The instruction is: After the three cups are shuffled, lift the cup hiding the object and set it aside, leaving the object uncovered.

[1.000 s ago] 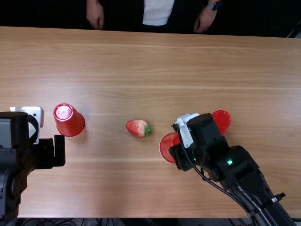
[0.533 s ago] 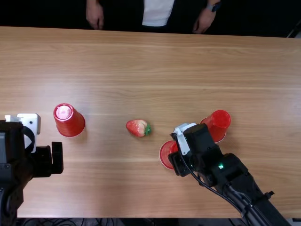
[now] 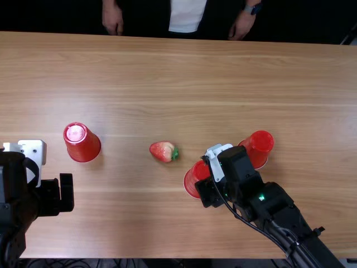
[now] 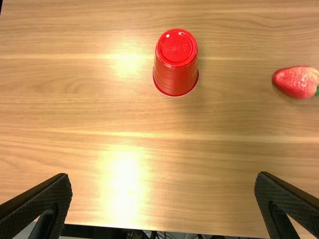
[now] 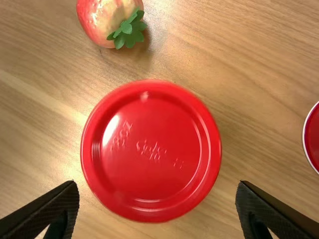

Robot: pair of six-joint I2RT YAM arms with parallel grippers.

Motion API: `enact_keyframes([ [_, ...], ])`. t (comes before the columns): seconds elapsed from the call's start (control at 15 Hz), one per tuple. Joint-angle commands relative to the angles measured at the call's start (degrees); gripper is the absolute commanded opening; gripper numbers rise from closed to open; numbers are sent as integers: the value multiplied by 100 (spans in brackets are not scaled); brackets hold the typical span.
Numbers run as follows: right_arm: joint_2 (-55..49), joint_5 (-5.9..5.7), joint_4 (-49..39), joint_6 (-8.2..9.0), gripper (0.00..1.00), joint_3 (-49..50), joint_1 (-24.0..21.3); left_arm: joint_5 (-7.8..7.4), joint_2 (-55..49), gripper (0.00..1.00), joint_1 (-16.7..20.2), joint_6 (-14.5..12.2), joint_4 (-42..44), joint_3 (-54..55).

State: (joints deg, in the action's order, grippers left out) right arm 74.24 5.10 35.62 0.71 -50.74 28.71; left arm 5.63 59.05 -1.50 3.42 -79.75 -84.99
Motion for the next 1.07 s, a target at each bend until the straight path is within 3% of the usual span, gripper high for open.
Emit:
enact_keyframes([
  [0.0, -269, -15, 20, 45, 100, -349, -76, 17, -130, 100, -26, 69, -52, 44],
  [0.27, -929, -25, 115, 24, 100, -973, -366, 17, -192, 100, -26, 69, -52, 53],
  [0.8, -2344, -67, 1771, -71, 100, -1122, -2475, -67, -473, 100, -35, 59, 1, 264],
  [1.0, -2616, -57, 2499, -82, 100, -1175, -2845, -78, -596, 100, -35, 59, 12, 668],
])
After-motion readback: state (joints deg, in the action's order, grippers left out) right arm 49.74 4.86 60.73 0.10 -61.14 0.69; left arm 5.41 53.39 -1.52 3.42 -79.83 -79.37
